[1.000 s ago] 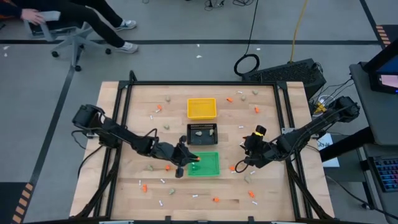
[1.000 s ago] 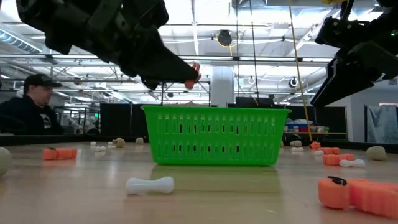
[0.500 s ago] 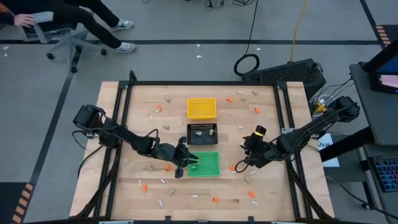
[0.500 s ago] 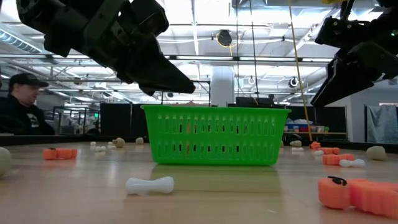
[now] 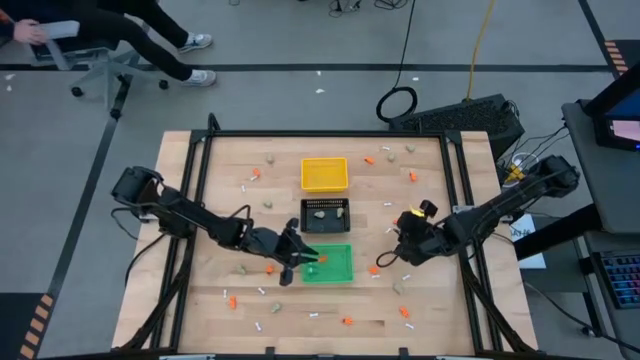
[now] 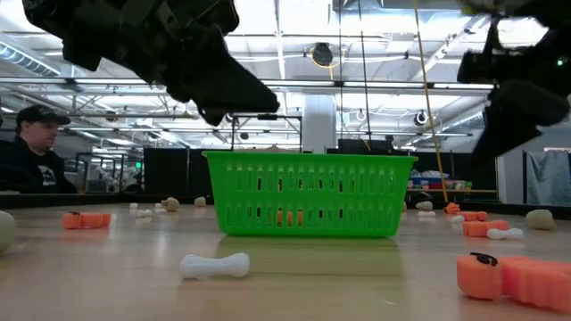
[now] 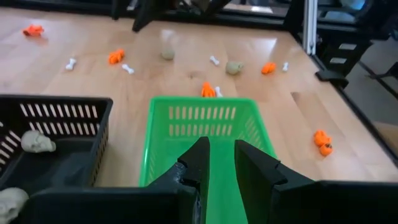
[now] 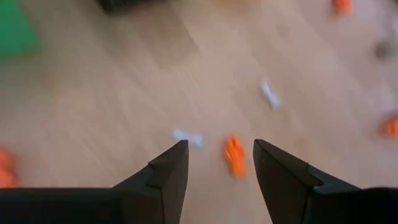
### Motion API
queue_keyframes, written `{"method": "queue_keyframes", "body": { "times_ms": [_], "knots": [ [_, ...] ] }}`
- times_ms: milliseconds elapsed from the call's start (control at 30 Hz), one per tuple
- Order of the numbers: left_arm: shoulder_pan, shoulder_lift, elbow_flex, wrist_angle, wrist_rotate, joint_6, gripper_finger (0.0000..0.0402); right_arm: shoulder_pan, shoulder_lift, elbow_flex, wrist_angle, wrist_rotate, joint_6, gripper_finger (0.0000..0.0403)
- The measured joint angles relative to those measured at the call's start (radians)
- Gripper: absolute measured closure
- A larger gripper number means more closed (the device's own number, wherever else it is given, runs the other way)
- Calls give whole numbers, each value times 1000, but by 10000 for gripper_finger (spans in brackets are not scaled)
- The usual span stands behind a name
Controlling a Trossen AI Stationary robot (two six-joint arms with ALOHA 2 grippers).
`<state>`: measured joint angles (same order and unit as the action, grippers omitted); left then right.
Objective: Sort Halloween decoration
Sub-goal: Put the orange skeleton toy into the green basket
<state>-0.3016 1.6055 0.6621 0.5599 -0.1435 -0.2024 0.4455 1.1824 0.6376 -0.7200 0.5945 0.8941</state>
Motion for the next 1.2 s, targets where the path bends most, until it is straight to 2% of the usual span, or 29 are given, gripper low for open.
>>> {"method": "queue_keyframes", "body": {
  "times_ms": [100,200,400,667,800,900,1200],
  "knots": [
    [-3,-15,0,-1,2,0,328,-49,0,0,-44,-117,-5,234],
    [-5,-19,0,2,2,0,328,-96,0,0,-52,-181,-62,234],
    [-5,-19,0,-2,2,0,328,-177,0,-1,-42,-203,-223,227],
    [-8,-19,0,-1,2,7,328,-297,0,-74,135,-285,-410,206],
    [-8,-19,0,-1,2,8,328,-335,0,-108,173,-293,-434,207],
    [-8,-19,0,-1,2,8,328,-348,0,-138,209,-338,-450,208],
    [-8,-19,0,-1,2,8,328,-361,-5,-249,347,-332,-437,209]
  ]
}}
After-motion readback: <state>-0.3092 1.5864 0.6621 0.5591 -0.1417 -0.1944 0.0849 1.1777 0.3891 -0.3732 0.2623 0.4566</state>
